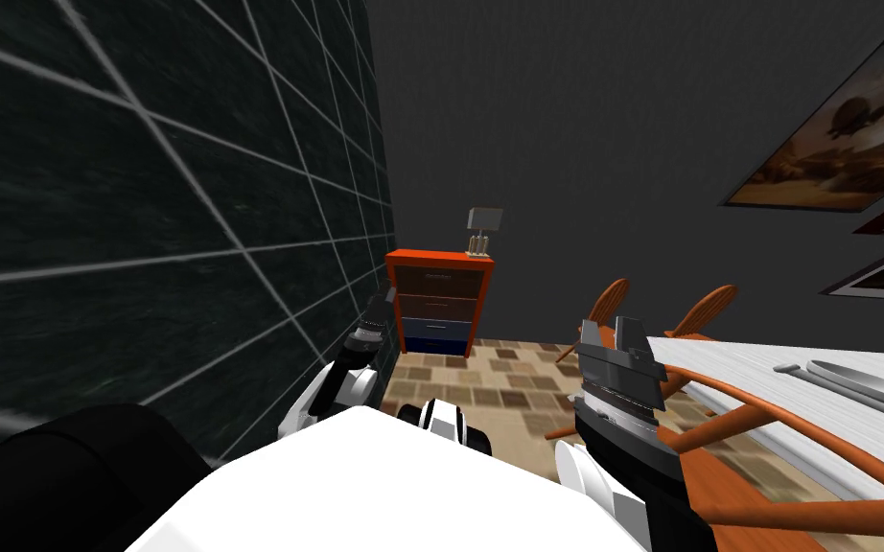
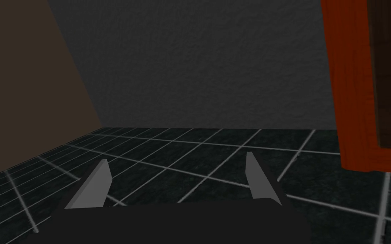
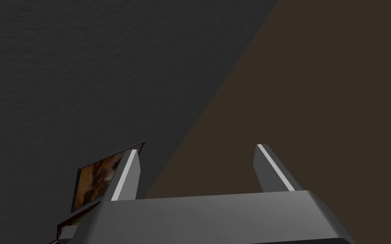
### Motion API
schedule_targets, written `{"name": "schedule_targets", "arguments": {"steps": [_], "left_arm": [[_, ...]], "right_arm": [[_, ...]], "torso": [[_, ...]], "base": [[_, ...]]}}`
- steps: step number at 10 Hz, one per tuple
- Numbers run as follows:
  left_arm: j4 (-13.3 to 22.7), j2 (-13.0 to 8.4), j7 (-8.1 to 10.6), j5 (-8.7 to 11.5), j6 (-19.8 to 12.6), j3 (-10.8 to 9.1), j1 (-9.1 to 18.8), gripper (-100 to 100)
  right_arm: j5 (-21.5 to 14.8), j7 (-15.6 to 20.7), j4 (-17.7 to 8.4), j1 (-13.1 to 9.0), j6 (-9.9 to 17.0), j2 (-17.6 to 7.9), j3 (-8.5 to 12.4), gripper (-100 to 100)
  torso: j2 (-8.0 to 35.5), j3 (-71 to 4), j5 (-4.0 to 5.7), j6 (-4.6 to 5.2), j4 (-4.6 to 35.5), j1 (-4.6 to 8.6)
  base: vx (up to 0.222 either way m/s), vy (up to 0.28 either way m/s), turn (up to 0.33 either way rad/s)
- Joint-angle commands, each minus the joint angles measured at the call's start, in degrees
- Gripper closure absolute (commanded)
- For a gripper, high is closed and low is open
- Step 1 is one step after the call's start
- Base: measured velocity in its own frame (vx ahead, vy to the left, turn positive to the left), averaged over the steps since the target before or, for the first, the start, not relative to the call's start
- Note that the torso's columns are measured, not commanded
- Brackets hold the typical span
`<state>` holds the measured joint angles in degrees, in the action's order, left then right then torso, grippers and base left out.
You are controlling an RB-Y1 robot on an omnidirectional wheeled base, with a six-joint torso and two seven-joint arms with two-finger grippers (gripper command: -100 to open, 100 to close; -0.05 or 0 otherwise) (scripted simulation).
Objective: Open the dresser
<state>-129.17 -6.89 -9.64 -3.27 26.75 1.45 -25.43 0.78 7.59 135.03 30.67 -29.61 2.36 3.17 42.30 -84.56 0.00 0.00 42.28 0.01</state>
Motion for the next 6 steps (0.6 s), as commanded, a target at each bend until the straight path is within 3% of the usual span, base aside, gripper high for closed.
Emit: {"name": "schedule_targets", "arguments": {"steps": [1, 6], "left_arm": [[4.0, -0.9, 0.04, 0.0, 1.3, -0.28, 0.7, -100], [11.7, -2.1, 0.24, 0.1, 4.0, -0.98, 2.0, -100]], "right_arm": [[0.0, 0.0, 0.0, 0.0, 0.0, 0.0, 0.0, 0], [0.0, 0.0, 0.0, 0.0, 0.0, 0.0, 0.0, 0]], "torso": [[0.1, 0.0, 0.00, 0.00, 0.0, -0.01], [0.1, 0.0, 0.00, 0.00, 0.0, -0.02]], "base": [[0.080, -0.021, 0.001], [0.075, -0.012, 0.001]]}}
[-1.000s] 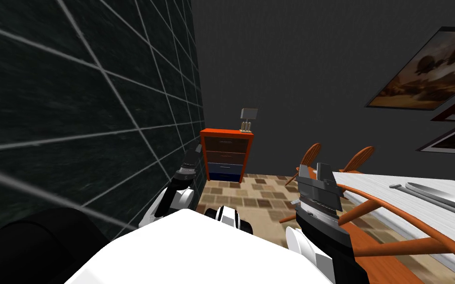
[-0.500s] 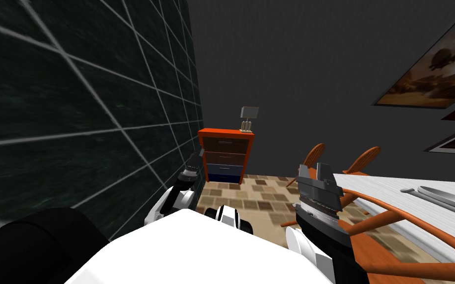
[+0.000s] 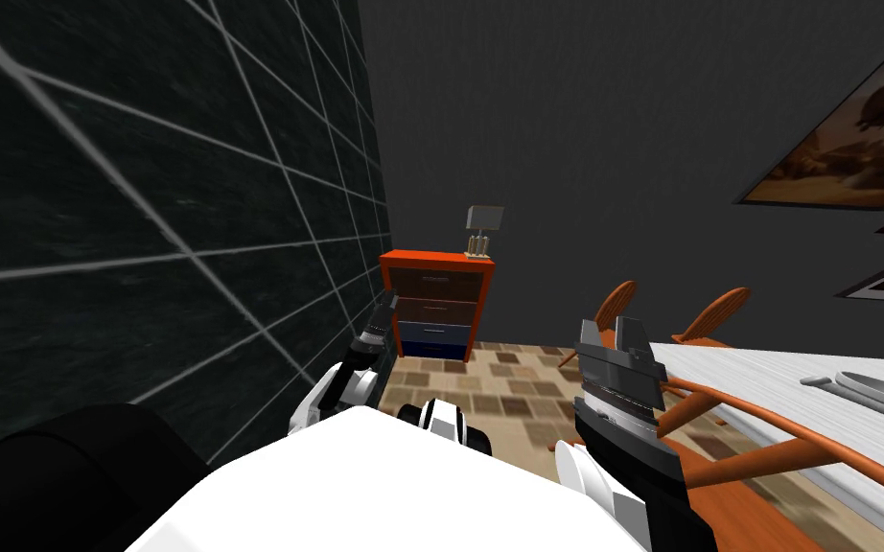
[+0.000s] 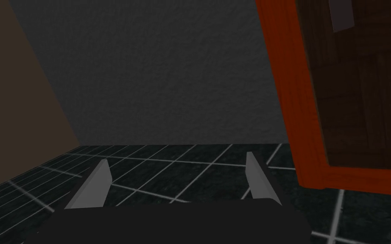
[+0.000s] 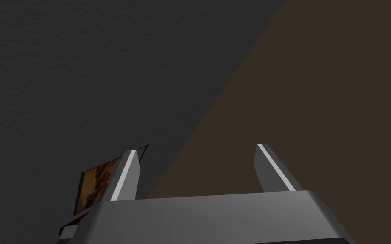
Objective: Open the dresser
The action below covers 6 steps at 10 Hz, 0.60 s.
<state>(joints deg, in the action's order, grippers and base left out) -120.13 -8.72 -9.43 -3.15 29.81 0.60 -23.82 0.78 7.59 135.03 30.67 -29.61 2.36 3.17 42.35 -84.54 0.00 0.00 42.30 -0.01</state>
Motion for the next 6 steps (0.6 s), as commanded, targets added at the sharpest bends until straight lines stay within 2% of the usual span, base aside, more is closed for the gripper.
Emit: {"name": "schedule_targets", "arguments": {"steps": [1, 6], "left_arm": [[4.8, -0.5, 0.08, 0.0, 1.7, -0.32, 0.7, -100], [13.5, -1.3, 0.34, 0.1, 5.0, -1.17, 2.4, -100]], "right_arm": [[0.0, 0.0, 0.0, 0.0, 0.0, 0.0, 0.0, 0], [0.0, 0.0, 0.0, 0.0, 0.0, 0.0, 0.0, 0]], "torso": [[0.0, 0.0, -0.01, 0.00, 0.0, -0.02], [0.0, 0.0, -0.02, 0.00, 0.0, -0.04]], "base": [[0.079, -0.002, 0.001], [0.083, -0.015, 0.001]]}}
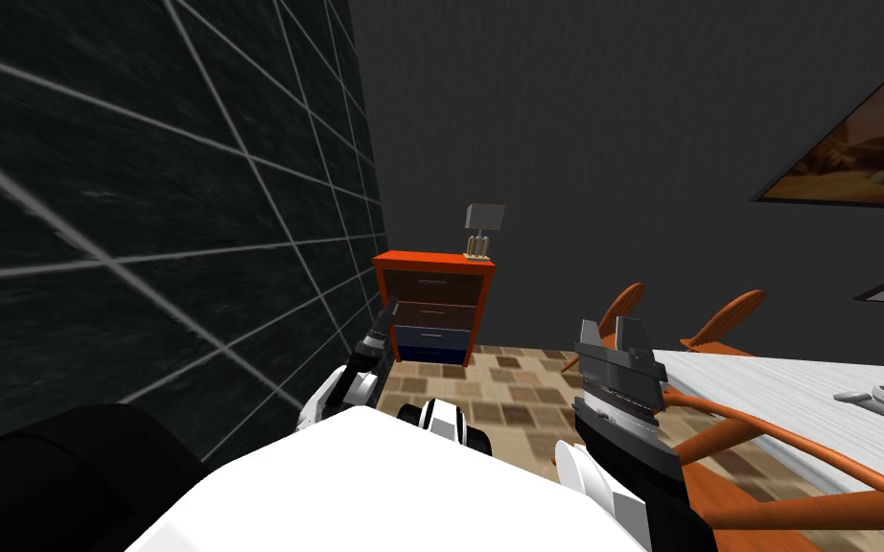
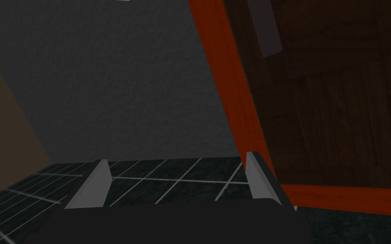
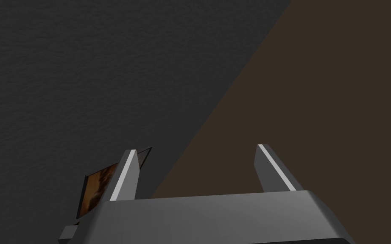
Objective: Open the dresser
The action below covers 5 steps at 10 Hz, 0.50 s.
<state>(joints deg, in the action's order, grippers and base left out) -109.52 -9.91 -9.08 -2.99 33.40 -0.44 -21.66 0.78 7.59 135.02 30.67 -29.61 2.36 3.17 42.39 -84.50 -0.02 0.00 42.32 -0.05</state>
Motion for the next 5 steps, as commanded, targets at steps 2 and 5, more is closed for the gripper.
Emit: {"name": "schedule_targets", "arguments": {"steps": [2, 5], "left_arm": [[5.6, -0.2, 0.06, 0.0, 2.2, -0.35, 0.6, -100], [10.8, -0.3, 0.21, 0.0, 4.0, -0.82, 1.5, -100]], "right_arm": [[0.0, 0.0, 0.0, 0.0, 0.0, 0.0, 0.0, 0], [0.0, 0.0, 0.0, 0.0, 0.0, 0.0, 0.0, 0]], "torso": [[-0.1, -0.1, 0.01, -0.01, 0.0, 0.03], [-0.1, -0.1, 0.02, 0.00, 0.0, 0.05]], "base": [[0.071, -0.005, 0.001], [0.070, -0.007, 0.001]]}}
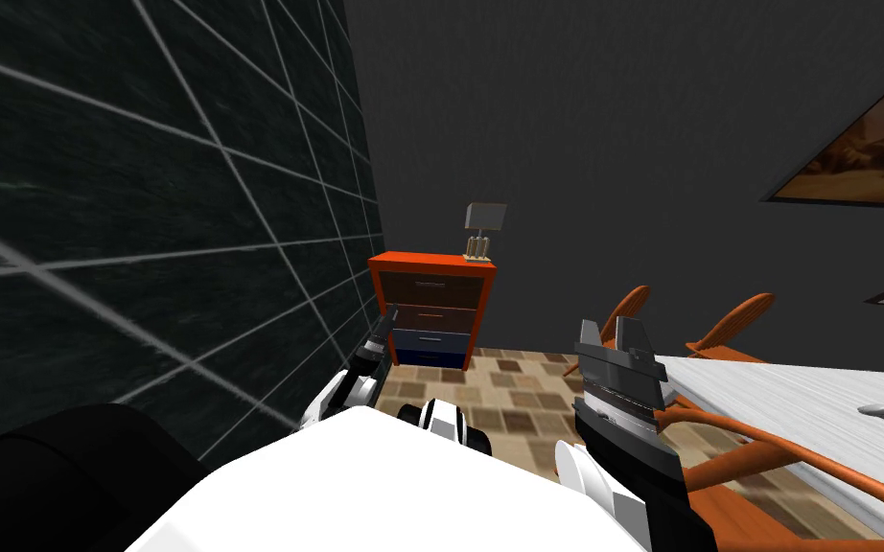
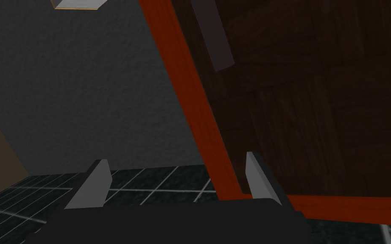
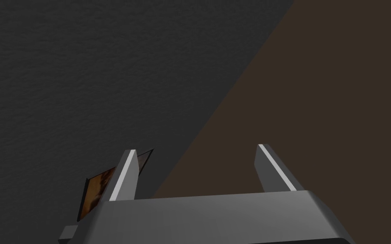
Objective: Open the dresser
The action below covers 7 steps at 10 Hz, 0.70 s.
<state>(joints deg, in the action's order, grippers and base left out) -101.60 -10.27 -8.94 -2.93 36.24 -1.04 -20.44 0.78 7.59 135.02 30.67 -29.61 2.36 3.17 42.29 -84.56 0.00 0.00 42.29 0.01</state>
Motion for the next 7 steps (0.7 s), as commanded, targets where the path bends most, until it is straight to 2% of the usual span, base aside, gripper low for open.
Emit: {"name": "schedule_targets", "arguments": {"steps": [1, 2, 3, 4, 5, 6, 7], "left_arm": [[3.6, 0.0, 0.07, 0.0, 1.2, -0.22, 0.3, -100], [5.9, 0.0, 0.14, 0.0, 2.1, -0.46, 0.8, -100], [6.3, 0.0, 0.14, 0.0, 2.1, -0.46, 0.8, -100], [8.7, 0.1, 0.22, 0.1, 2.9, -0.69, 1.2, -100], [8.9, 0.1, 0.22, 0.1, 2.9, -0.69, 1.2, -100], [11.1, 0.1, 0.29, 0.1, 3.8, -0.92, 1.7, -100], [11.6, 0.1, 0.29, 0.1, 3.8, -0.92, 1.7, -100]], "right_arm": [[0.0, 0.0, 0.0, 0.0, 0.0, 0.0, 0.0, 0], [0.0, 0.0, 0.0, 0.0, 0.0, 0.0, 0.0, 0], [0.0, 0.0, 0.0, 0.0, 0.0, 0.0, 0.0, 0], [0.0, 0.0, 0.0, 0.0, 0.0, 0.0, 0.0, 0], [0.0, 0.0, 0.0, 0.0, 0.0, 0.0, 0.0, 0], [0.0, 0.0, 0.0, 0.0, 0.0, 0.0, 0.0, 0], [0.0, 0.0, 0.0, 0.0, 0.0, 0.0, 0.0, 0]], "torso": [[-0.1, -0.1, 0.00, 0.00, 0.0, -0.01], [0.0, 0.0, 0.00, 0.00, 0.0, 0.00], [0.0, 0.0, 0.00, 0.00, 0.0, 0.01], [0.1, 0.0, 0.00, 0.00, 0.0, 0.01], [0.0, 0.0, 0.00, 0.00, 0.0, 0.00], [0.0, 0.0, 0.00, 0.00, 0.0, -0.02], [0.0, 0.0, -0.01, 0.00, 0.0, -0.03]], "base": [[0.079, -0.008, 0.001], [0.063, -0.012, 0.002], [0.054, -0.011, 0.001], [0.071, -0.012, 0.001], [0.059, -0.007, 0.000], [0.059, -0.006, 0.001], [0.054, -0.008, 0.001]]}}
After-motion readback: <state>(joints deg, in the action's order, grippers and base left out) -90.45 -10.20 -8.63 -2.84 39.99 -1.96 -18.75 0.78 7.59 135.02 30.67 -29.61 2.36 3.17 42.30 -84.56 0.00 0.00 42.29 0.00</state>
